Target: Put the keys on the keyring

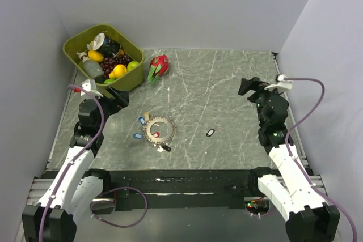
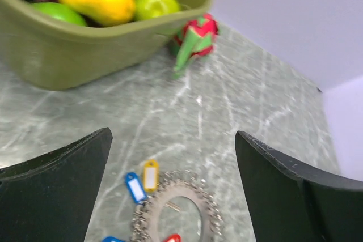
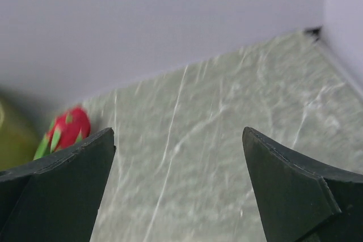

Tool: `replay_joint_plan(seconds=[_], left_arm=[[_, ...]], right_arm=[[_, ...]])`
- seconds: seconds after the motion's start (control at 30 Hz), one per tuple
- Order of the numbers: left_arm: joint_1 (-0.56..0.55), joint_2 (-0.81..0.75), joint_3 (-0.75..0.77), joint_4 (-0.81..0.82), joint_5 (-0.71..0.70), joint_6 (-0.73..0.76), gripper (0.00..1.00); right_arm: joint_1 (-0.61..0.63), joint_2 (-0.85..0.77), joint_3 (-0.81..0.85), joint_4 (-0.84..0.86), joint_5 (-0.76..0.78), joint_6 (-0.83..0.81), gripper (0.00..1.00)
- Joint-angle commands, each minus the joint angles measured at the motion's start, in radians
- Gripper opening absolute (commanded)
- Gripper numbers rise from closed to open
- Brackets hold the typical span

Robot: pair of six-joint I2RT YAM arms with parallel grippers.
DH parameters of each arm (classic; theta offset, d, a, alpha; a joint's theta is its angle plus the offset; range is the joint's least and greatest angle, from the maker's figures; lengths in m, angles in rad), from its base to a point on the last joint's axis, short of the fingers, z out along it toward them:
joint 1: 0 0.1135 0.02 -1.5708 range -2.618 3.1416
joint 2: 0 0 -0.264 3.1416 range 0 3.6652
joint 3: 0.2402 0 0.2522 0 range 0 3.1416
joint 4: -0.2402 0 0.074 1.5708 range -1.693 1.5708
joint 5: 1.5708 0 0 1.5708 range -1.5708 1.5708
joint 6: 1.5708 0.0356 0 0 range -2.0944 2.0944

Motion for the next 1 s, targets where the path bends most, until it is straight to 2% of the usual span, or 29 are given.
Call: replay_joint_plan(seconds=[0.0, 0.13, 0.17, 0.3, 0.43, 0.53, 0.67, 0.73, 0.97], left_arm=[[0.001, 0.019, 0.087, -0.011, 0.161, -0.013, 0.96], [-0.017, 0.093, 0.122, -0.045, 0.267, 0.009, 0.96], [-0.031, 0.129, 0.128, -0.062, 0.267, 0.011, 0.96], [-0.144, 0.266, 0.212, -0.160, 0.235, 0.017, 0.96], [-0.354, 0.432, 0.297, -0.231, 0.139, 0.024, 0.98], [-0.436, 0.583, 0.360, -0.300, 0.073, 0.005, 0.94], [-0.485, 0.749, 0.395, -0.320, 0.008, -0.049, 0.89], [-0.517, 0.780, 0.401, -0.317, -0.006, -0.057, 0.90], [-0.606, 0.913, 0.443, -0.257, 0.051, -0.063, 0.88]], right_arm=[[0.043, 0.066, 0.063, -0.283, -0.180, 0.009, 1.00], [0.184, 0.130, 0.102, -0.328, -0.136, -0.014, 1.00], [0.237, 0.150, 0.114, -0.338, -0.134, -0.011, 1.00], [0.295, 0.256, 0.159, -0.398, -0.198, 0.056, 1.00], [0.302, 0.285, 0.114, -0.380, -0.241, 0.116, 1.00], [0.302, 0.279, 0.088, -0.377, -0.261, 0.150, 1.00], [0.302, 0.290, 0.103, -0.417, -0.287, 0.135, 1.00], [0.301, 0.288, 0.105, -0.424, -0.289, 0.129, 1.00], [0.298, 0.250, 0.111, -0.470, -0.251, 0.130, 1.00]])
